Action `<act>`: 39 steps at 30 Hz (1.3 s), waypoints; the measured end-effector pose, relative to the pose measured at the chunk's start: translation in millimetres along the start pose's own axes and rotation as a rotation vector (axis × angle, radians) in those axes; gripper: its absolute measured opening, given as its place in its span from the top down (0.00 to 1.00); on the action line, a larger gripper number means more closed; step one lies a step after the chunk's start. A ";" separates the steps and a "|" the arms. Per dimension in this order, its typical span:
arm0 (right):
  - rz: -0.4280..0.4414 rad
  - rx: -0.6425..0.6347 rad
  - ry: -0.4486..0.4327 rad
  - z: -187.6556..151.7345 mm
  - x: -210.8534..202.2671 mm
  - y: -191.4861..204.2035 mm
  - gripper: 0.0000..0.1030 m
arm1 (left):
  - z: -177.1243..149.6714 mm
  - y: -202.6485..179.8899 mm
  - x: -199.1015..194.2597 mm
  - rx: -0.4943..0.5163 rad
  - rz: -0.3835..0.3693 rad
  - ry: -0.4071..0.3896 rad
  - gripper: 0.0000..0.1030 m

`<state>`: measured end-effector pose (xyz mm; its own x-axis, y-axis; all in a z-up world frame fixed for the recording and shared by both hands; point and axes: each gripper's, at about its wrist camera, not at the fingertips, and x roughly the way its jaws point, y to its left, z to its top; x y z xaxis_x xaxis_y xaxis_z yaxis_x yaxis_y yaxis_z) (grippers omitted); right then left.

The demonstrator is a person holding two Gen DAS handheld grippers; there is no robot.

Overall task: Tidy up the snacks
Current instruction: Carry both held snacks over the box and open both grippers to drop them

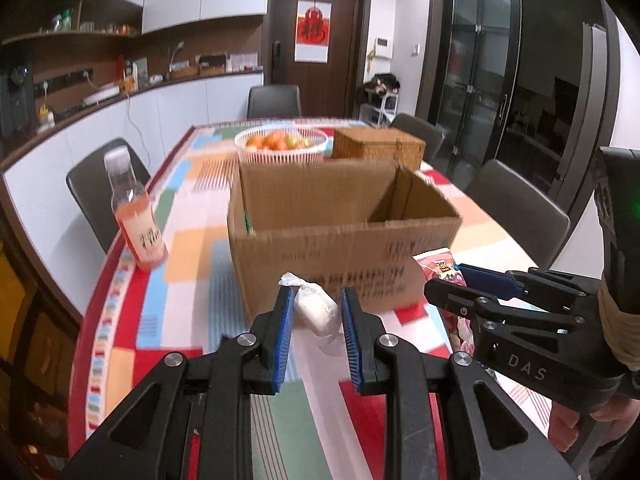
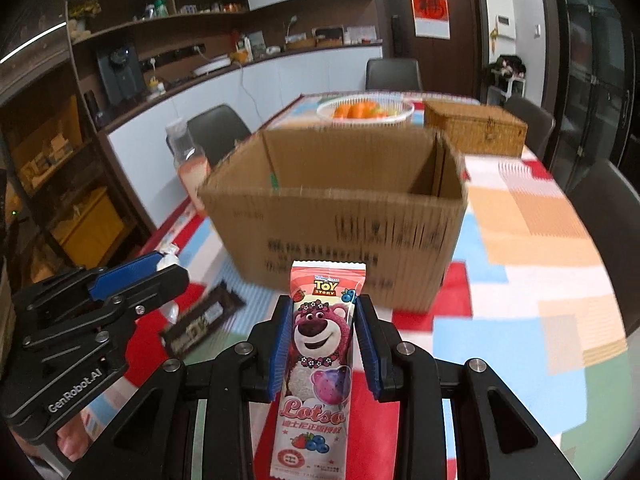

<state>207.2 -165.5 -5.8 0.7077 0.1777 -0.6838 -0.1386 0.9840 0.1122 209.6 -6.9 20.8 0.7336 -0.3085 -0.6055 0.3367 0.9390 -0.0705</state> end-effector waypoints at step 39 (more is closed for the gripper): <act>-0.085 0.036 -0.020 145.8 78.0 -32.2 0.54 | 112.2 31.3 93.4 -0.006 0.011 0.025 0.58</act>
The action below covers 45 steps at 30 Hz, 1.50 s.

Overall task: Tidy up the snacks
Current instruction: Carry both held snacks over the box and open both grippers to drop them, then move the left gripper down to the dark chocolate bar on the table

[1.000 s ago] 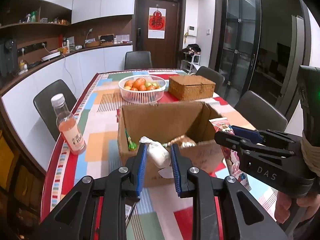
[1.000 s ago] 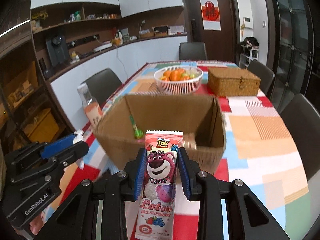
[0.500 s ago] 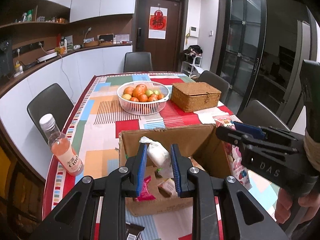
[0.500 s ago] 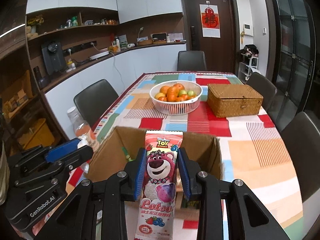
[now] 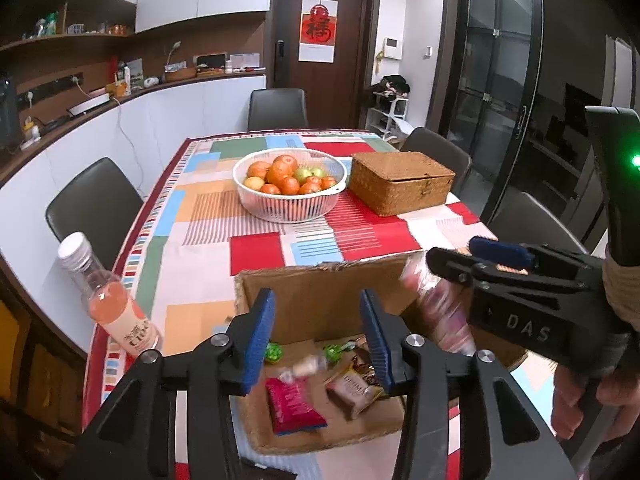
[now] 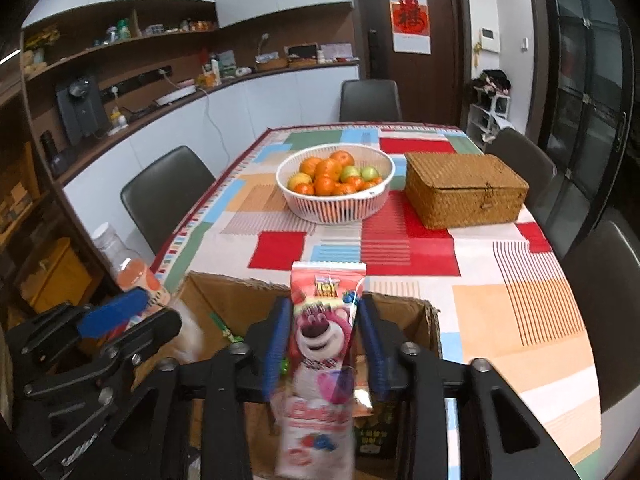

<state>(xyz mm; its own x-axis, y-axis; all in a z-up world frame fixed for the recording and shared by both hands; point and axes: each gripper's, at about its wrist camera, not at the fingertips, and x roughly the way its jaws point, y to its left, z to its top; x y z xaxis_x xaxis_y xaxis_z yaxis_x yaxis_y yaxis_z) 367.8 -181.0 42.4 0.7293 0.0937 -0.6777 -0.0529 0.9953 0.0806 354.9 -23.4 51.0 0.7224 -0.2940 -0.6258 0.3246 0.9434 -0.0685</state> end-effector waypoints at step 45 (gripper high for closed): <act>0.053 -0.182 0.223 -181.4 -24.4 97.5 0.31 | -183.6 56.2 -37.3 0.060 0.079 0.281 0.34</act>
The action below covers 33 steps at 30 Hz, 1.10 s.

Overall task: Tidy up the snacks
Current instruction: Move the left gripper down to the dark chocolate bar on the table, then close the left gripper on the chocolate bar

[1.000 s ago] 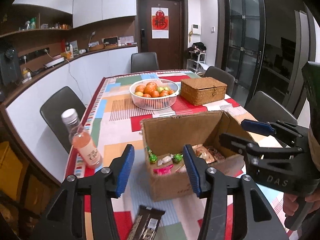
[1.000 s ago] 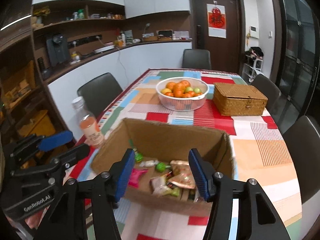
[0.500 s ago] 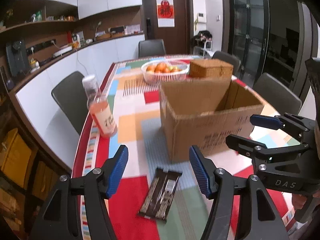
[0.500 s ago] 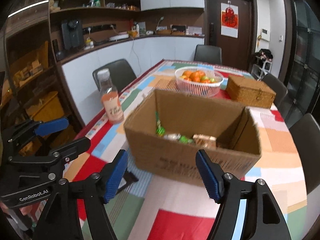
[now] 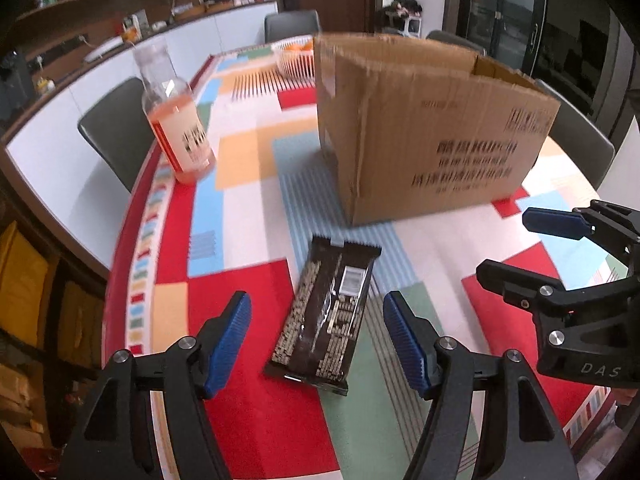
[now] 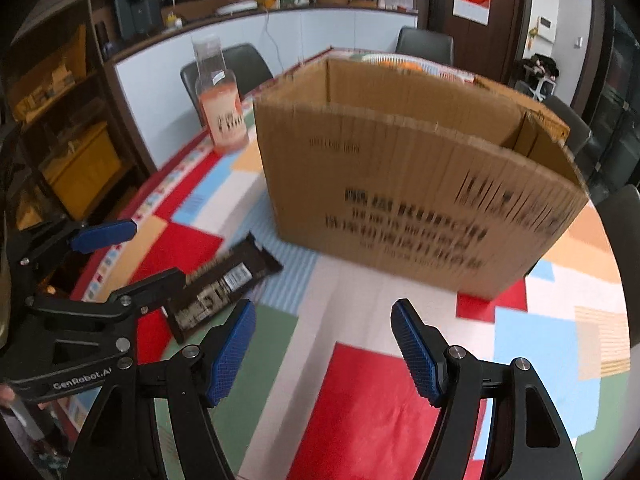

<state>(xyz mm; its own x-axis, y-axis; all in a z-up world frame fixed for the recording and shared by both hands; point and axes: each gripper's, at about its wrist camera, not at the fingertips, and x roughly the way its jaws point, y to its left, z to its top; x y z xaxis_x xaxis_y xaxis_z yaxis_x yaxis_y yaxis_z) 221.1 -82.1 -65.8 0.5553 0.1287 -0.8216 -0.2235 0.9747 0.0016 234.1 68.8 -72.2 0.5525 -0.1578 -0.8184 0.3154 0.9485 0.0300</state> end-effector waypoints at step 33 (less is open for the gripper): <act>-0.030 0.062 0.125 -2.1 58.3 -9.5 0.31 | 6.6 2.3 79.5 -0.067 -0.042 0.116 0.53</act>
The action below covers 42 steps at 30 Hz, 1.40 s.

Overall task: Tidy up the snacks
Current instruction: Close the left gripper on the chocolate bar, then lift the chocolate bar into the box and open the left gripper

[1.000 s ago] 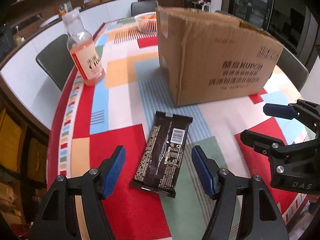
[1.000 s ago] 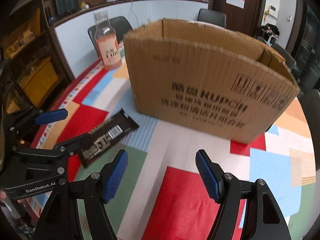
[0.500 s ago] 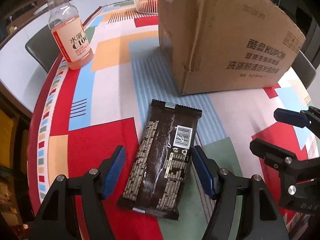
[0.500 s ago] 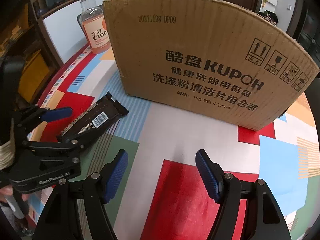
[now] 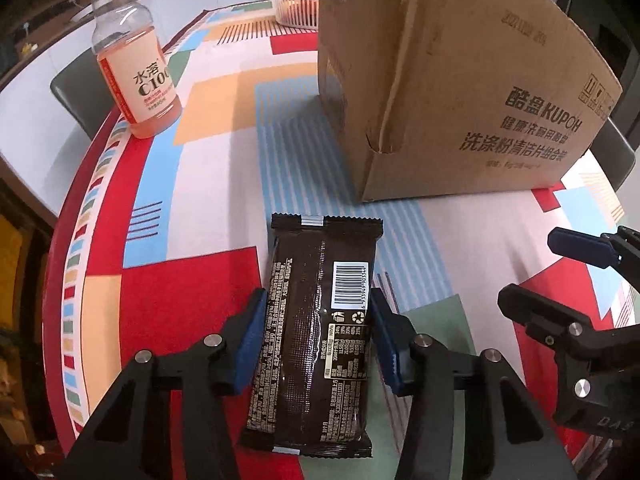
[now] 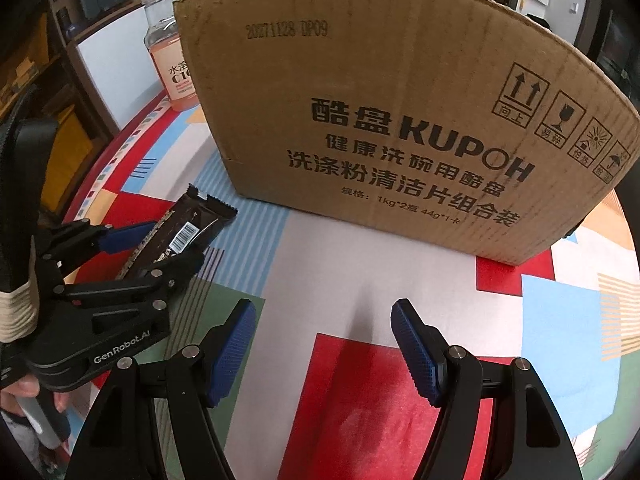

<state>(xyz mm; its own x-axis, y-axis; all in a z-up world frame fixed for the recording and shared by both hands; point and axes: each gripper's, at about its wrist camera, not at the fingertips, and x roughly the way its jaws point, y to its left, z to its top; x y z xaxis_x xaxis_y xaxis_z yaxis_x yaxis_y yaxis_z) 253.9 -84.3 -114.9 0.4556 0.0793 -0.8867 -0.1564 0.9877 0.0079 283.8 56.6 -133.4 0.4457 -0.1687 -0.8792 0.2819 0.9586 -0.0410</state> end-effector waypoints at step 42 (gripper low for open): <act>-0.023 0.085 -0.413 10.9 -166.4 -73.3 0.31 | 48.7 -80.8 -178.9 0.023 -0.029 -0.441 0.53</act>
<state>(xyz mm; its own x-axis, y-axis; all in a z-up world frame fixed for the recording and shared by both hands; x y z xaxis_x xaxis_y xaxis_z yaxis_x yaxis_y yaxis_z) 199.1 -168.3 37.1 0.7739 0.0876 -0.6272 -0.0769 0.9961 0.0442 222.7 -1.9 50.4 0.7562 -0.2819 -0.5905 0.3163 0.9475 -0.0473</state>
